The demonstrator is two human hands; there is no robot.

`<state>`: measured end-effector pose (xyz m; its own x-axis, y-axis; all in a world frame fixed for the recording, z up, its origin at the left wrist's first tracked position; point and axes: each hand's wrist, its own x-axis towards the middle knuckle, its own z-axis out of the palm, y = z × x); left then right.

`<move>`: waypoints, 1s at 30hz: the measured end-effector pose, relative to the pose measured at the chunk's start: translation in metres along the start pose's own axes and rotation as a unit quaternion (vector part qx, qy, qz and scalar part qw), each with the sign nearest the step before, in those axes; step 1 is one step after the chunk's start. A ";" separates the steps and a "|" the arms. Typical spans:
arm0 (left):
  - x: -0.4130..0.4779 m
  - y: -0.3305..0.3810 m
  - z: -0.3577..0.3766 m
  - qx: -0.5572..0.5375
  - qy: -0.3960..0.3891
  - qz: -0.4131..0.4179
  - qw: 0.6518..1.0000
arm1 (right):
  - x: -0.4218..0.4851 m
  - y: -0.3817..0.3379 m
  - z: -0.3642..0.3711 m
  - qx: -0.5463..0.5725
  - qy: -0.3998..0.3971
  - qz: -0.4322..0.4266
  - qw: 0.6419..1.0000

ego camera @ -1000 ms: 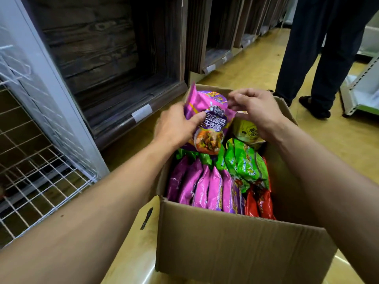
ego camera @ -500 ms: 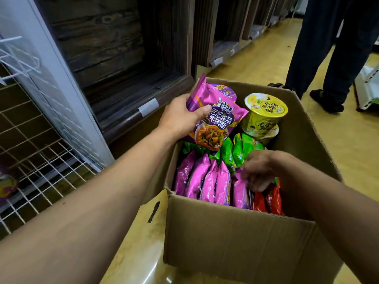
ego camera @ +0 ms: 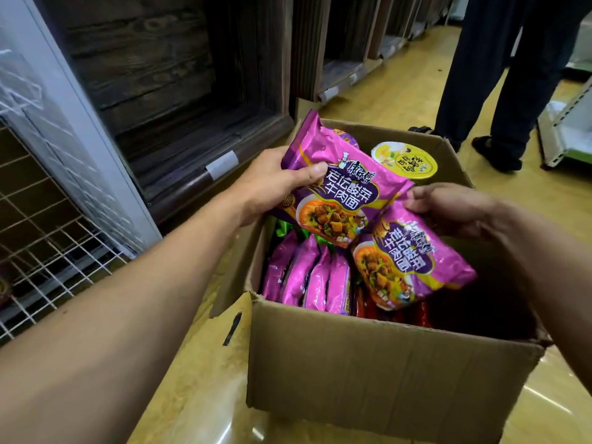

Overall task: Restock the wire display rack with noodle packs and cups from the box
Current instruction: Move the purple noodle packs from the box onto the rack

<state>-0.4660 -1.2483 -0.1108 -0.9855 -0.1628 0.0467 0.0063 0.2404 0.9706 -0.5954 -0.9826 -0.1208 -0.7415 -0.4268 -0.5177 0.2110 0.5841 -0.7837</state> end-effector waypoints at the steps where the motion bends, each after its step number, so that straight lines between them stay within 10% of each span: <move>1: -0.002 0.001 0.000 -0.003 -0.022 -0.009 1.000 | -0.001 -0.003 0.000 0.019 0.011 -0.012 1.000; 10: -0.009 0.004 0.013 0.153 -0.142 -0.023 0.978 | -0.005 -0.055 0.034 0.006 0.041 -0.150 0.988; 30: -0.031 0.027 -0.043 -0.018 -0.013 -0.034 0.999 | 0.001 -0.124 0.096 0.004 -0.001 -0.291 0.957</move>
<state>-0.4282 -1.2781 -0.0757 -0.9881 -0.1517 -0.0255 -0.0554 0.1958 0.9791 -0.5613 -1.1219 -0.0576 -0.7340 -0.6791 0.0071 -0.2325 0.2413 -0.9422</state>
